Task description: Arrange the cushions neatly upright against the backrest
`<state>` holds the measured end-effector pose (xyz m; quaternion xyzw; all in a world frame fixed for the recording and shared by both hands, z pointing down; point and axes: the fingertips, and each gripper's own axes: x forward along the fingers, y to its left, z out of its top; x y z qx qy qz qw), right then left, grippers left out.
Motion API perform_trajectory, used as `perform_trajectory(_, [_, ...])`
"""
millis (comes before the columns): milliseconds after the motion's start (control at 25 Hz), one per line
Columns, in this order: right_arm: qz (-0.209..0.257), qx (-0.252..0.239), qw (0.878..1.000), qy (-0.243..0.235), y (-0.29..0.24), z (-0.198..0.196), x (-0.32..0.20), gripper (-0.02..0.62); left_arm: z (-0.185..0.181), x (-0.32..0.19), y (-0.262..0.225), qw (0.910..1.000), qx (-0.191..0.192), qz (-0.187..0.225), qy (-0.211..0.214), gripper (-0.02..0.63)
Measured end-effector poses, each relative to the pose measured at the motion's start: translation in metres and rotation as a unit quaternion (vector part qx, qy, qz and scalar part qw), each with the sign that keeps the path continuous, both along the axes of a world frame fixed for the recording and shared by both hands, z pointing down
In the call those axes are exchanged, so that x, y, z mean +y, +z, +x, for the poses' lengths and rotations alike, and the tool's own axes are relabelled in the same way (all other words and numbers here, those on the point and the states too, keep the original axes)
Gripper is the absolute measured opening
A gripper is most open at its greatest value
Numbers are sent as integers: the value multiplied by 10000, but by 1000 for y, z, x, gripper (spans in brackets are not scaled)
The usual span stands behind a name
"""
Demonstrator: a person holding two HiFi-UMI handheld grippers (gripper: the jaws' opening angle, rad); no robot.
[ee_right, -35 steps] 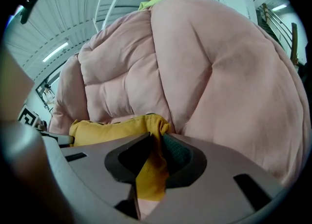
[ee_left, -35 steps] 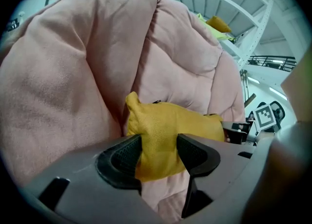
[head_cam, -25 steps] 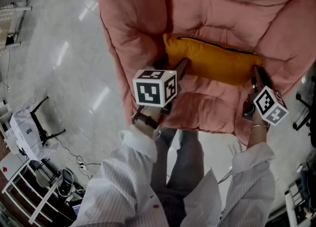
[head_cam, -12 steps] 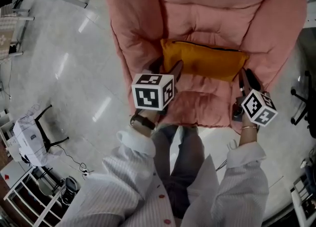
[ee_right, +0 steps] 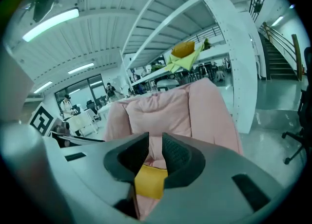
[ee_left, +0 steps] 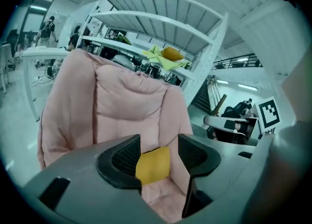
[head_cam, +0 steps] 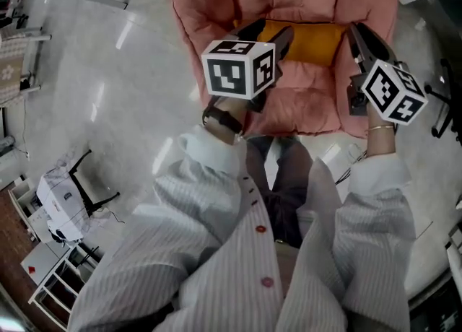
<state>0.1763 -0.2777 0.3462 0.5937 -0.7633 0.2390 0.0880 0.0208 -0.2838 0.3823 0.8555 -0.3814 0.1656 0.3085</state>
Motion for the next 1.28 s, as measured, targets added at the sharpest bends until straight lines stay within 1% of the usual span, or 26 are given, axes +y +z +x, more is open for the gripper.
perform_trajectory(120, [355,-35,9994,19,-44,-5,15,77,14,14,-32,9991,217,178,306,247])
perform_trajectory(240, [619,-201,9979,-22,-83,-10,31,65,29,28,-67,9961,454,366,658,243])
perform_trajectory(360, [833,-350,9957,-220,-115,-22,53,46,43,48,-99,9910,785,508,958,239])
perform_trajectory(520, [1091,-263,9923,-528,-152,-32,82,41,64,72,-136,9824,1134,717,1301,211])
perform_trajectory(680, [1306,-128,9893,-634,-178,-48,112,35,71,97,-167,9742,1429,831,1539,160])
perform_trajectory(800, [1439,9,9877,-618,-189,-53,122,28,74,106,-190,9669,1627,1030,1673,127])
perform_trajectory(880, [1451,-9,9874,-623,-191,-55,127,23,74,112,-201,9626,1763,1160,1701,112])
perform_trajectory(920, [1447,-48,9875,-624,-191,-56,130,23,73,114,-206,9609,1817,1220,1695,94])
perform_trajectory(1000, [1442,-108,9877,-591,-190,-56,135,21,70,120,-211,9590,1860,1311,1692,56])
perform_trajectory(1080, [1458,-156,9878,-528,-190,-53,139,20,69,125,-213,9583,1820,1362,1732,23])
perform_trajectory(1280, [1558,-211,9866,-431,-197,-47,147,17,75,134,-217,9562,1657,1483,1902,10])
